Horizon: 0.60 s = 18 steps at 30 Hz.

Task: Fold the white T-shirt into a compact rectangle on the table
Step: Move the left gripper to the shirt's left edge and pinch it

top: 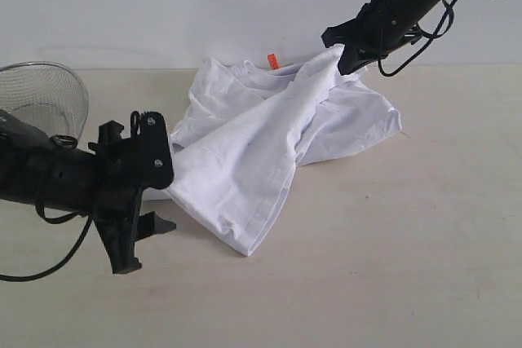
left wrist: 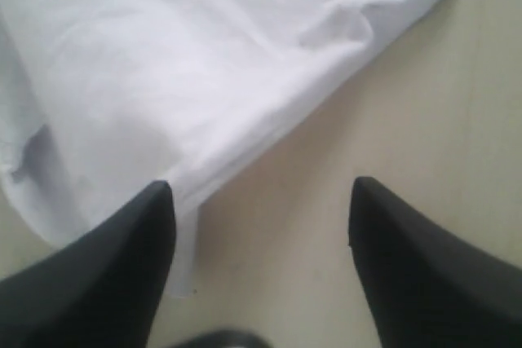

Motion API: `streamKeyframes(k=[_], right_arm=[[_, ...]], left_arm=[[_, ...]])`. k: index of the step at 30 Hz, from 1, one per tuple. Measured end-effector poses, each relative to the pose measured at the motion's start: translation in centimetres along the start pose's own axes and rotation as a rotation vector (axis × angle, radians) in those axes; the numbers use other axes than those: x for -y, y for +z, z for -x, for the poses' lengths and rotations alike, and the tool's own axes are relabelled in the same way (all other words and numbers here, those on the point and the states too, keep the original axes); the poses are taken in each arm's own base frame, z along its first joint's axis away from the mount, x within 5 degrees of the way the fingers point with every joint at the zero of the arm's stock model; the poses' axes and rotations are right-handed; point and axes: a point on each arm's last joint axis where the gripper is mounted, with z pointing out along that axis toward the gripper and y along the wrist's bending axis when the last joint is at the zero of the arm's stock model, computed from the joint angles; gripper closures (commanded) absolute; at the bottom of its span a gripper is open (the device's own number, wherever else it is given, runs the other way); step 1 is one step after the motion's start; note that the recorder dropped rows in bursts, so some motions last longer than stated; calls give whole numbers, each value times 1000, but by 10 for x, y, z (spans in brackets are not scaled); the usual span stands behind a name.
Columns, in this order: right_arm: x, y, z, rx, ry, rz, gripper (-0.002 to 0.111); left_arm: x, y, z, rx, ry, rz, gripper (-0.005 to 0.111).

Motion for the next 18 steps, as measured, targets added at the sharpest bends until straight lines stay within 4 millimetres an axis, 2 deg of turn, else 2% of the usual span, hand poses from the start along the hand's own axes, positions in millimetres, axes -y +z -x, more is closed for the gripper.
streamKeyframes(k=[3, 6, 12, 18], right_arm=[[0, 0, 1, 6, 0, -2, 109], [0, 0, 1, 11, 0, -5, 109], [1, 0, 2, 18, -2, -8, 109], [1, 0, 2, 21, -4, -9, 109]], left_arm=[[-5, -7, 3, 7, -3, 41, 49], [-5, -6, 2, -2, 20, 46, 49], [-2, 11, -7, -56, 118, 9, 49], [-10, 31, -4, -76, 130, 8, 49]])
